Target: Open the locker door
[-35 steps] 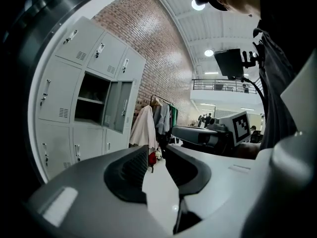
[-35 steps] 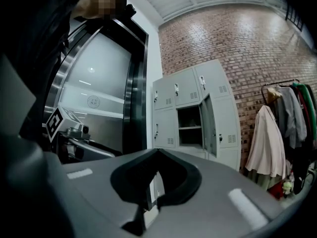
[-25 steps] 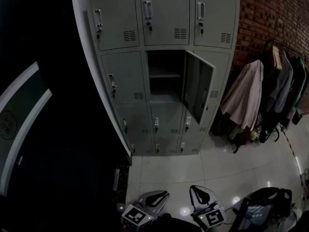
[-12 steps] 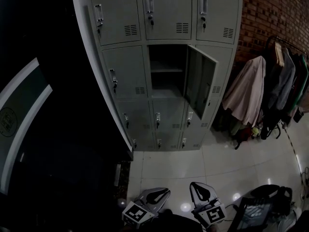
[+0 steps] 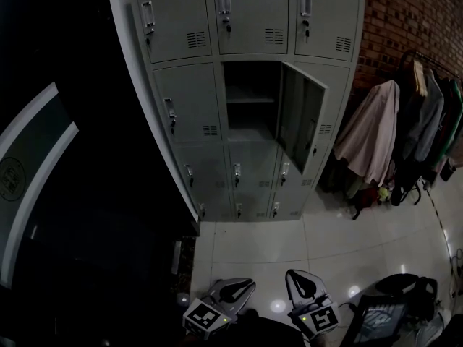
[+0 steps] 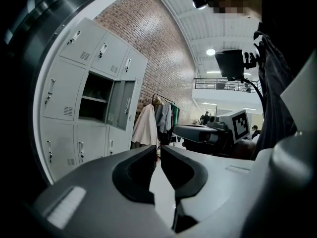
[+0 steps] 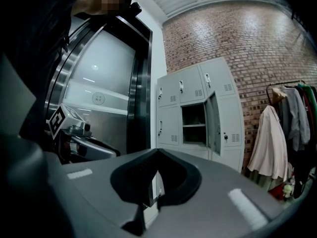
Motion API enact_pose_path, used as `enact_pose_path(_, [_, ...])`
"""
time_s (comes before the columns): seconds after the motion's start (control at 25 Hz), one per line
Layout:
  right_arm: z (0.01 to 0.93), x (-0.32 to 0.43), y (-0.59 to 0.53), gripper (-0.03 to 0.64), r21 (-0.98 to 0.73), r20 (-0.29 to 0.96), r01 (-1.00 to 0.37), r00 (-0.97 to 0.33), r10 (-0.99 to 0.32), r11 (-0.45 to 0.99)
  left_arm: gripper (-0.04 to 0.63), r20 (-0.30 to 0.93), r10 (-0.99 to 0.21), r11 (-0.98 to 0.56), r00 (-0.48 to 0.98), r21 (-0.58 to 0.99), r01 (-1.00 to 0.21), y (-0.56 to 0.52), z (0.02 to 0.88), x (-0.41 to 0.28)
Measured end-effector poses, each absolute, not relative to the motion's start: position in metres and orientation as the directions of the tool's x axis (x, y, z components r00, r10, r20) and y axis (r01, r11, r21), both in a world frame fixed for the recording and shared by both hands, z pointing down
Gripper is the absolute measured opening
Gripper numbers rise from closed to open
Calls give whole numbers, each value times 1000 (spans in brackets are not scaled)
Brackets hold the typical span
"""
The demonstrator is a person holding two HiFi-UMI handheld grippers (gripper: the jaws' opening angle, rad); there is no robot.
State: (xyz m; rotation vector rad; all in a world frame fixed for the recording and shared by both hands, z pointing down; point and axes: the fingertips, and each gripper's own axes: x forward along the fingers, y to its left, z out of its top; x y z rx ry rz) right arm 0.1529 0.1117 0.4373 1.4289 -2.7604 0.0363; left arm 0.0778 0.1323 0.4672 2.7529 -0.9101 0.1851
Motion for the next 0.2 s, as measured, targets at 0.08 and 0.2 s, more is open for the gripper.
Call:
enact_pose_path(0.08, [437,152,112,0,-8,38,-815,-579,-814,580,44,196,-568,-780,799,181,-599,133,468,78])
enact_pose_path(0.2, [437,152,112,0,-11,33,-813,-582,-812,582,44,196,-566,-781,800,181,-597,133,469,78])
